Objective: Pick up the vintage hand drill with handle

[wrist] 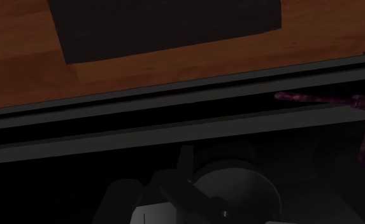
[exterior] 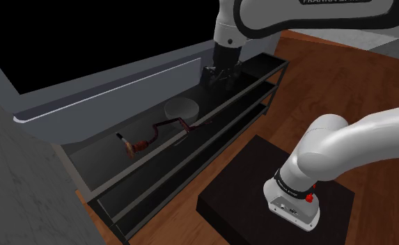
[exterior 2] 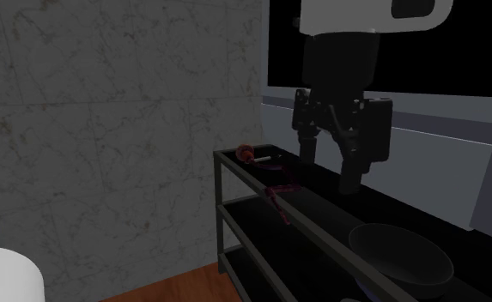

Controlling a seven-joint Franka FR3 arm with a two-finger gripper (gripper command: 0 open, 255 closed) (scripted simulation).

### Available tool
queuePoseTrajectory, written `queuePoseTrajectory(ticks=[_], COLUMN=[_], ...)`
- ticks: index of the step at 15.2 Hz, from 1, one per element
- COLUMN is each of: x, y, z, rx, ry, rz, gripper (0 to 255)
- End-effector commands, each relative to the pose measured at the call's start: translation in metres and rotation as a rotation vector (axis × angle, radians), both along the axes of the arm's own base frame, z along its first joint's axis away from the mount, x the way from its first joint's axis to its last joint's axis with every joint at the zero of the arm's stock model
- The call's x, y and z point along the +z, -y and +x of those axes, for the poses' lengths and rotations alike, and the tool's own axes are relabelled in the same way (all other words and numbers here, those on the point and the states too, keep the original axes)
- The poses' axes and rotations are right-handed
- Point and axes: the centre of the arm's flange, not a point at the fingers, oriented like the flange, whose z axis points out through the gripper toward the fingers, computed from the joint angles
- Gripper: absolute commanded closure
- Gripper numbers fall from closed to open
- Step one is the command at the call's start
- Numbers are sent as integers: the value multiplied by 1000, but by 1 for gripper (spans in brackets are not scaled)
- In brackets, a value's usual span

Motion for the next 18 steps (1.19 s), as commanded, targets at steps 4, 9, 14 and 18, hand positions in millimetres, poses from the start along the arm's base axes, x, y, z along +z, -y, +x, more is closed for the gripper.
queuePoseTrajectory(ticks=[4, 9, 14, 18], x=[-18, -38, -61, -80], y=[-68, -133, -140, -140], z=[11, 26, 28, 28], rx=[-33, -65, -69, -69], ry=[-23, -46, -48, -48], rz=[-18, -37, -39, -39], gripper=[0, 0, 0, 0])
